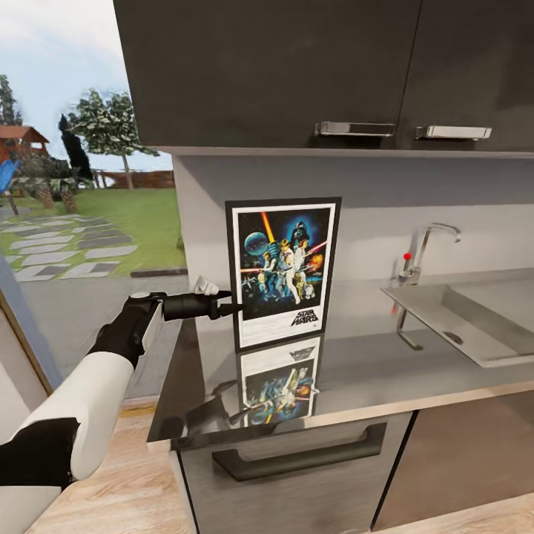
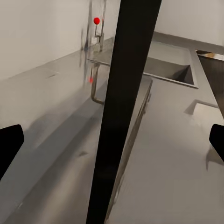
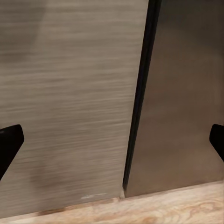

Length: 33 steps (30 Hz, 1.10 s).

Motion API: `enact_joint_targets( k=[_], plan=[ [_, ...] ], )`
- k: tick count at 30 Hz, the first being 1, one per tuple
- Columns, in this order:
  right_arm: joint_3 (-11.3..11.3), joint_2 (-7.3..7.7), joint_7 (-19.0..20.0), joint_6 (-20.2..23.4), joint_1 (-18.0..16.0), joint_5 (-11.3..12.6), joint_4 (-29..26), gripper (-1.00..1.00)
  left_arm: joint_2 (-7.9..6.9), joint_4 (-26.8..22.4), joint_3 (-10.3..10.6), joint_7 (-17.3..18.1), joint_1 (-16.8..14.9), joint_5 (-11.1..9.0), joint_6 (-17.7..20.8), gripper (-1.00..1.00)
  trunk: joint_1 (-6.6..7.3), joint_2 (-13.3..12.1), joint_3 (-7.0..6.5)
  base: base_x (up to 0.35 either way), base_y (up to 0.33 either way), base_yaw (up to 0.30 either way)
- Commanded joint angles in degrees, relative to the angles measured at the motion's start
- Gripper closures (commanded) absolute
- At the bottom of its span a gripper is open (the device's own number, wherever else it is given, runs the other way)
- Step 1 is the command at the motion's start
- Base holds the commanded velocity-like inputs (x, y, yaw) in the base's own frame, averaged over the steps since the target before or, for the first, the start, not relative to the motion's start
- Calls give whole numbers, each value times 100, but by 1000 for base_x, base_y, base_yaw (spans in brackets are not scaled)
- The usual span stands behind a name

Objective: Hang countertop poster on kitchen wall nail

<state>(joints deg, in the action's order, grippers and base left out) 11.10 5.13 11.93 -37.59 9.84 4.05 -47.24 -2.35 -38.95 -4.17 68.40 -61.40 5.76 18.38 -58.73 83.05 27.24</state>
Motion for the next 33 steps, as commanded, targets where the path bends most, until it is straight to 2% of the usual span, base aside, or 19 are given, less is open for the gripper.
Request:
enact_joint_targets(
  k=[1,24,25,33],
  plan=[
    [6,1,47,-3,0,43,-4,-100,6,-7,-31,42,-4,48,60,-100,0,3,5,5,-4,0],
    [6,4,47,-3,-1,37,-4,-100,6,-42,-9,42,-4,48,59,-100,0,3,5,0,0,0],
    [6,3,47,-3,0,35,-2,-100,10,-36,22,40,-4,50,72,100,0,3,5,0,0,0],
    [6,5,47,-3,0,35,-2,-100,15,-44,38,41,-4,49,94,100,0,3,5,0,0,0]
  ],
)
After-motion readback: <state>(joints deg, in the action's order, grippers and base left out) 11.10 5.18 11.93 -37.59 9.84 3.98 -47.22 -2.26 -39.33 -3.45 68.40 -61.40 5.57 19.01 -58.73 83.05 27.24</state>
